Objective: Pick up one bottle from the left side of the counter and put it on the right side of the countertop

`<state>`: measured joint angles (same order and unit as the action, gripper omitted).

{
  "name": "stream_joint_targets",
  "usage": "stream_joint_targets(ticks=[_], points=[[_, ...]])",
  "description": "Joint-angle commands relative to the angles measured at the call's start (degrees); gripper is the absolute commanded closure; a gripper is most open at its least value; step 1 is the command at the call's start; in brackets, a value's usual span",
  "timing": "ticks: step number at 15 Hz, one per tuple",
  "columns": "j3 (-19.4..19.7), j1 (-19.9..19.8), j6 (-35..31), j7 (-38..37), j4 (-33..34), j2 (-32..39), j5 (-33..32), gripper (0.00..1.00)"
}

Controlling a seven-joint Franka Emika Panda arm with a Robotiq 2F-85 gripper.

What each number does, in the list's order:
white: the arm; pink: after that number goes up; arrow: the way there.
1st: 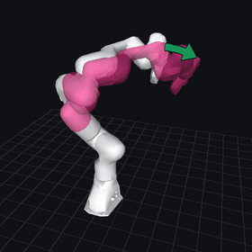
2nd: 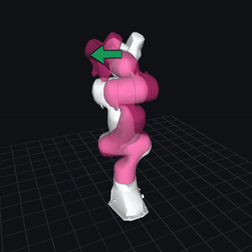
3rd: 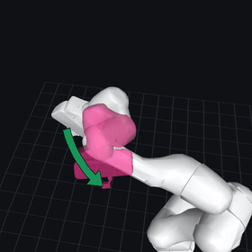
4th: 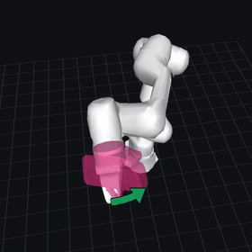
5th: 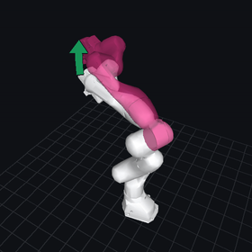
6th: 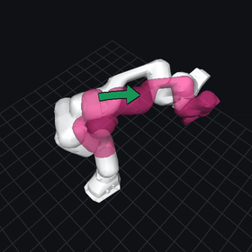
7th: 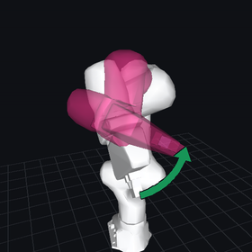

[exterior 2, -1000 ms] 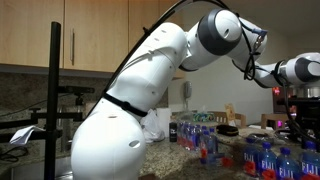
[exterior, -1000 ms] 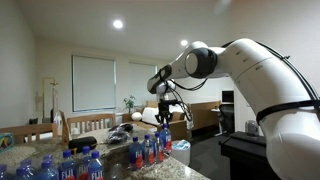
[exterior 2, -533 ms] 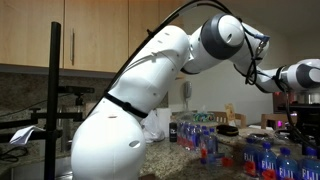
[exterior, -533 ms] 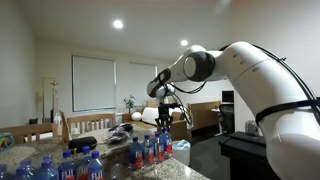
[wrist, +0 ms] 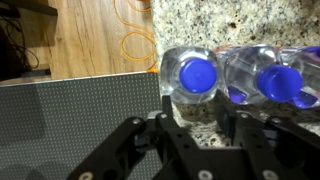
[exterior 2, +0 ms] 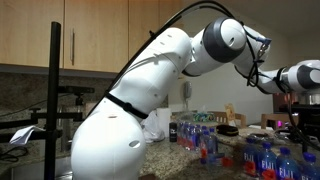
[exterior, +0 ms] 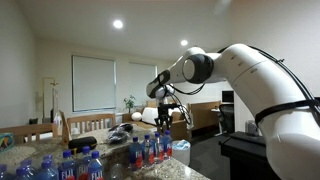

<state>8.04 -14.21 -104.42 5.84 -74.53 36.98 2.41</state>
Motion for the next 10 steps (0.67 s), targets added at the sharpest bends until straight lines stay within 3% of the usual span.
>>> stream_joint_targets(ticks=[1,4,8,10], points=[[-0.5,-0.4,0.4,1.1,1.8,0.0,-0.8,0.21],[-0.6,-0.4,0.5,0.9,2.7,0.0,-0.7,0.03],[-0.5,-0.3,0.9,1.9,1.5,-3.5,-1.1,0.00],[-0.3,-0.1,1.5,2.6,-0.8,-8.6,-1.7,0.00]])
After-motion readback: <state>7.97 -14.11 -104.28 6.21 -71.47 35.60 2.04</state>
